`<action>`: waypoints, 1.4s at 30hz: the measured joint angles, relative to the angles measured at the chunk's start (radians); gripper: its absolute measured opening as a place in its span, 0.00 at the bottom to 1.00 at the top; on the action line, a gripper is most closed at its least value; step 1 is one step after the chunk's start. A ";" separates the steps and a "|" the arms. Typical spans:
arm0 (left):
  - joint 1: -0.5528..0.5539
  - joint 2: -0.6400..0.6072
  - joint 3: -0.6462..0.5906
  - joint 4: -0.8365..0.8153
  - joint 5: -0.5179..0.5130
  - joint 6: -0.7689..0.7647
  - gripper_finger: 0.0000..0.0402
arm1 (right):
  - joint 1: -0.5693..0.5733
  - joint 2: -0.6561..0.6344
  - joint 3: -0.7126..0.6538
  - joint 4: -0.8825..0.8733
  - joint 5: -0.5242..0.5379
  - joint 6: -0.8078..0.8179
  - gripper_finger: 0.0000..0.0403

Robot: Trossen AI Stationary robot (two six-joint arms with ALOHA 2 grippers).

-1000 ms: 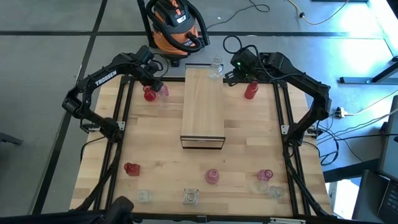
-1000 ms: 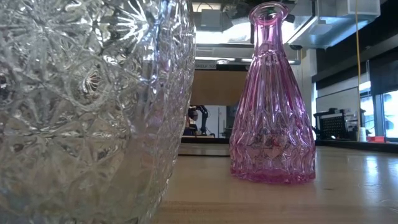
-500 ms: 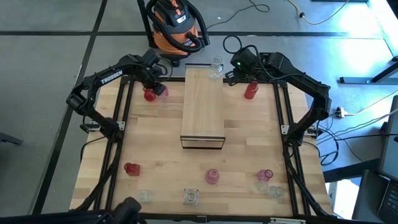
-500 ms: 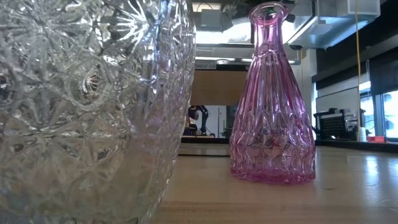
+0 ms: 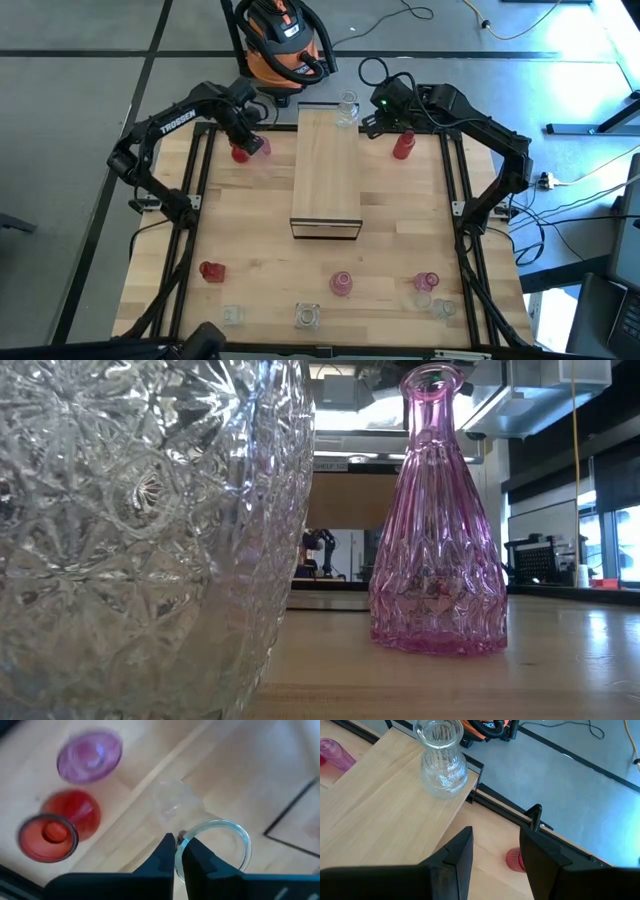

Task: Sort vases onto shelf
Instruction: Put the transparent vase on the shelf aligned with the other transparent vase

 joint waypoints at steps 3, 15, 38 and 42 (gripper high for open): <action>-0.034 0.000 0.166 -0.095 -0.026 0.025 0.02 | 0.000 0.000 0.000 0.000 0.001 0.000 0.36; -0.227 0.219 0.891 -0.306 -0.202 0.067 0.02 | -0.012 0.000 0.000 0.000 0.008 -0.030 0.36; -0.293 0.425 0.975 -0.327 -0.188 0.138 0.02 | -0.026 0.000 0.000 -0.044 -0.008 -0.027 0.36; -0.316 0.425 0.975 -0.326 -0.167 0.130 0.04 | -0.026 0.000 0.000 -0.041 -0.008 -0.026 0.36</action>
